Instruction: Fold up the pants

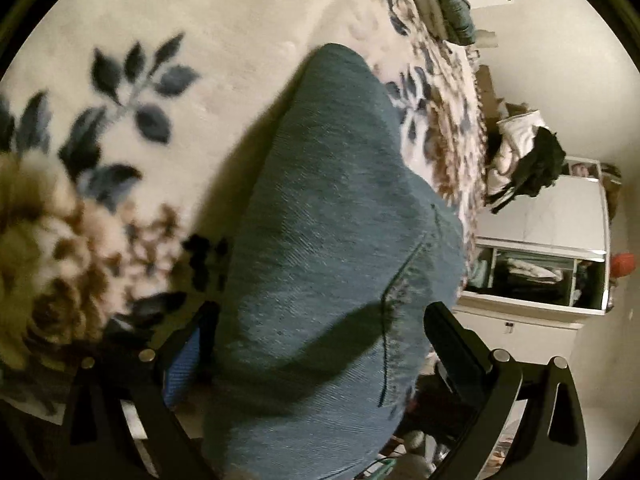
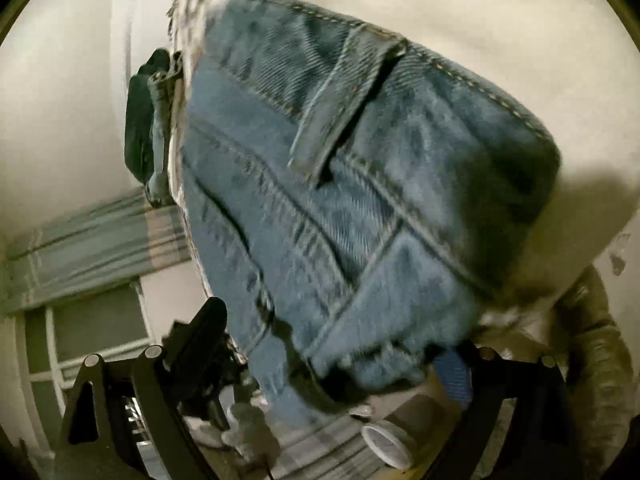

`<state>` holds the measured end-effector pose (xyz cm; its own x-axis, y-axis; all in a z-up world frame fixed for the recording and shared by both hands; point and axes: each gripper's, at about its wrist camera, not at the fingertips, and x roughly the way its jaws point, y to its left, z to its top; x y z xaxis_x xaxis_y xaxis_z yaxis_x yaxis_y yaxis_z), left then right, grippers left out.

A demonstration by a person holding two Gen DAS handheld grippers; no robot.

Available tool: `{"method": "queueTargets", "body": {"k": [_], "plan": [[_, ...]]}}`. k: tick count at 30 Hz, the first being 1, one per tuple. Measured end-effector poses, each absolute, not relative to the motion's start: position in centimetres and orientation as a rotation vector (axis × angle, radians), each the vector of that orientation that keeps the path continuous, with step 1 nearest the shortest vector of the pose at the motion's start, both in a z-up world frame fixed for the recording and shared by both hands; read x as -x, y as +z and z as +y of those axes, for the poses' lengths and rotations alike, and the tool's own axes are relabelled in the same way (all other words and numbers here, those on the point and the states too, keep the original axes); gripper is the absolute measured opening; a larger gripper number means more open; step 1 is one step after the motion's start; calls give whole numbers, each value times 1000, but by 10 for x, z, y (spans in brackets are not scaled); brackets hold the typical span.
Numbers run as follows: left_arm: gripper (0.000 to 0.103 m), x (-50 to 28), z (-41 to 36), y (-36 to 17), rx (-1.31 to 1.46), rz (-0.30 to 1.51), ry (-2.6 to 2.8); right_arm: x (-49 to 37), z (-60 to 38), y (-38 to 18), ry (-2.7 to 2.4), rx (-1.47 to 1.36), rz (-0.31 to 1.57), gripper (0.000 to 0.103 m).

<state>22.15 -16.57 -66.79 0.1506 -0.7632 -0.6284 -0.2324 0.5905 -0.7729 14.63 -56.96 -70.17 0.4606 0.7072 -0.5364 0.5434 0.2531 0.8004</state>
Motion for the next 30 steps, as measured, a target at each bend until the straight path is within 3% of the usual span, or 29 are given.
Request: {"method": "queueTargets", "body": {"k": [9, 11, 12, 13, 15, 18, 30], "plan": [[103, -225, -178, -681, 886, 1430, -501, -173, -559, -699, 198, -1329, 1192, 96], [100, -225, -181, -676, 855, 1426, -500, -179, -552, -693, 170, -1285, 1199, 83], [81, -225, -183, -672, 840, 1416, -503, -177, -552, -690, 150, -1256, 1204, 64], [74, -224, -185, -666, 809, 1401, -502, -175, -553, -688, 140, -1256, 1199, 57], [48, -221, -185, -654, 793, 1367, -501, -177, -552, -680, 123, -1238, 1189, 50], [30, -217, -179, -640, 815, 1333, -497, -182, -548, -658, 116, -1190, 1184, 42], [29, -237, -176, -521, 799, 1231, -445, -217, -540, -534, 226, -1106, 1134, 36]]}}
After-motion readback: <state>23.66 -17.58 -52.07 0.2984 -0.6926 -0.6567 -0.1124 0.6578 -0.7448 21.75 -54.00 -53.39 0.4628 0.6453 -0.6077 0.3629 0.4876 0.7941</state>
